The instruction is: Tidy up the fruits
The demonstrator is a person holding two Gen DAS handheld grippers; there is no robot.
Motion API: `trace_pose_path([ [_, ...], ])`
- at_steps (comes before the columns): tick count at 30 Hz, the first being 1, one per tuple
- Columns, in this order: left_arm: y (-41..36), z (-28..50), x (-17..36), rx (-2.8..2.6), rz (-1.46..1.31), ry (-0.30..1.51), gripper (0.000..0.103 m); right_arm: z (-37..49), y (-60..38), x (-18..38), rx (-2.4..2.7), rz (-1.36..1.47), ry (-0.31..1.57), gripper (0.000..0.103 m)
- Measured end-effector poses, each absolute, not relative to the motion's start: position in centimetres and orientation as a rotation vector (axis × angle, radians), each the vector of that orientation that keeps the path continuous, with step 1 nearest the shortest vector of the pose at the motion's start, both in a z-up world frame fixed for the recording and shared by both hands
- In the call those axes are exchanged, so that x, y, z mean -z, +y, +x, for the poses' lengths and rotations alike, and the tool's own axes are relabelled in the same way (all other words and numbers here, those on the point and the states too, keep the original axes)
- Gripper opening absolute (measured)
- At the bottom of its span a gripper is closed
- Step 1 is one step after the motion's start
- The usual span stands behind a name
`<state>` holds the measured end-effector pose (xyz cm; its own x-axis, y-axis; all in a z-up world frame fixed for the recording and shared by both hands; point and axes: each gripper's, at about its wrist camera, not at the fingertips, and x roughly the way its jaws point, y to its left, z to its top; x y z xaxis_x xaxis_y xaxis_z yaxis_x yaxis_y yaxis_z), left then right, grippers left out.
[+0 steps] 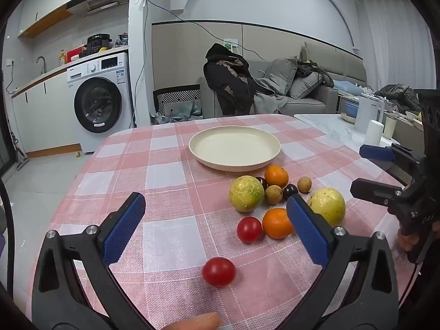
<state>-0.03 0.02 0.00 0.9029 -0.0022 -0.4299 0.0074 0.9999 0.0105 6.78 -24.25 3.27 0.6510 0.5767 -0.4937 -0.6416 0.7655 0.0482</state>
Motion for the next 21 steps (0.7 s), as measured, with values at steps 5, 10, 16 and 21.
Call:
trace_pose_path([
  [5, 0.01, -0.03, -0.01, 0.007, 0.016, 0.450, 0.102, 6.95, -24.28, -3.16, -0.691, -0.135, 0.516, 0.103],
  [10, -0.01, -0.06, -0.02, 0.006, 0.022, 0.446, 0.102, 6.68, -23.98, -3.24, -0.696, -0.132, 0.516, 0.103],
  [16, -0.07, -0.08, -0.03, 0.004, 0.029, 0.443, 0.103, 6.53, -23.96, -3.39, -0.697, -0.135, 0.515, 0.103],
  [21, -0.08, -0.09, -0.03, 0.004, 0.031, 0.442, 0.102, 6.77, -23.92, -3.11, -0.699, -0.136, 0.515, 0.103],
])
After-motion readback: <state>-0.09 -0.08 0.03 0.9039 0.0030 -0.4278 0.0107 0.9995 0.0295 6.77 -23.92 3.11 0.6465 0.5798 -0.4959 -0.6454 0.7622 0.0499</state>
